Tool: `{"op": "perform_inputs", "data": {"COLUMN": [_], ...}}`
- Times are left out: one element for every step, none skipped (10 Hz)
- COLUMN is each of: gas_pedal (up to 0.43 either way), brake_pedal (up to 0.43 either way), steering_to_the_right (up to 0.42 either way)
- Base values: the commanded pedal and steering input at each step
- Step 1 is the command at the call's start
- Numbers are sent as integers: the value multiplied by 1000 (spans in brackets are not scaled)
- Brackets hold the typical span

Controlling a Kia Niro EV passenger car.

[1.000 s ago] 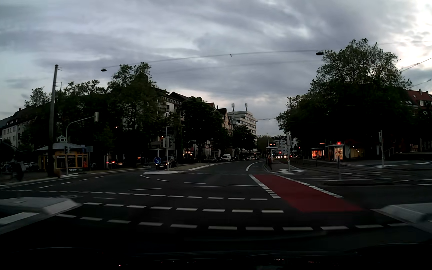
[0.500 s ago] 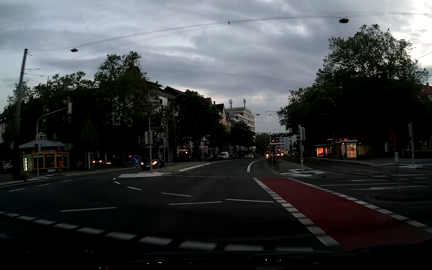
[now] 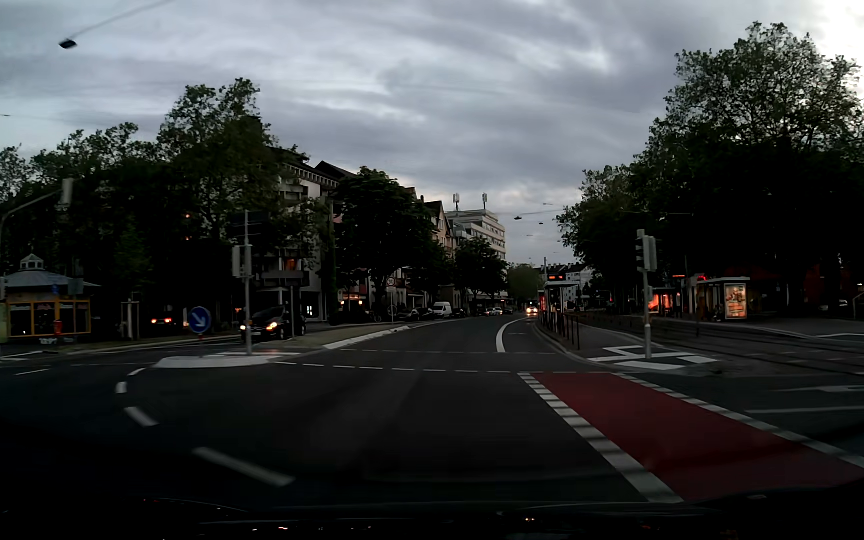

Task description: Follow the waypoints while adhering to traffic rules and regulations

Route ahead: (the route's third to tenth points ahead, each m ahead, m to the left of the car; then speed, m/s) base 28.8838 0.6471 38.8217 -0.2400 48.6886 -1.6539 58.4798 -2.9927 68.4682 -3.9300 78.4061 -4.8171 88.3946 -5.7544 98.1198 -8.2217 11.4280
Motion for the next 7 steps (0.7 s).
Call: {"op": "perform_inputs", "data": {"gas_pedal": [138,138,138,138,130,130,130], "brake_pedal": [0,0,0,0,0,0,0], "steering_to_the_right": [9,9,10,10,10,10,9]}}
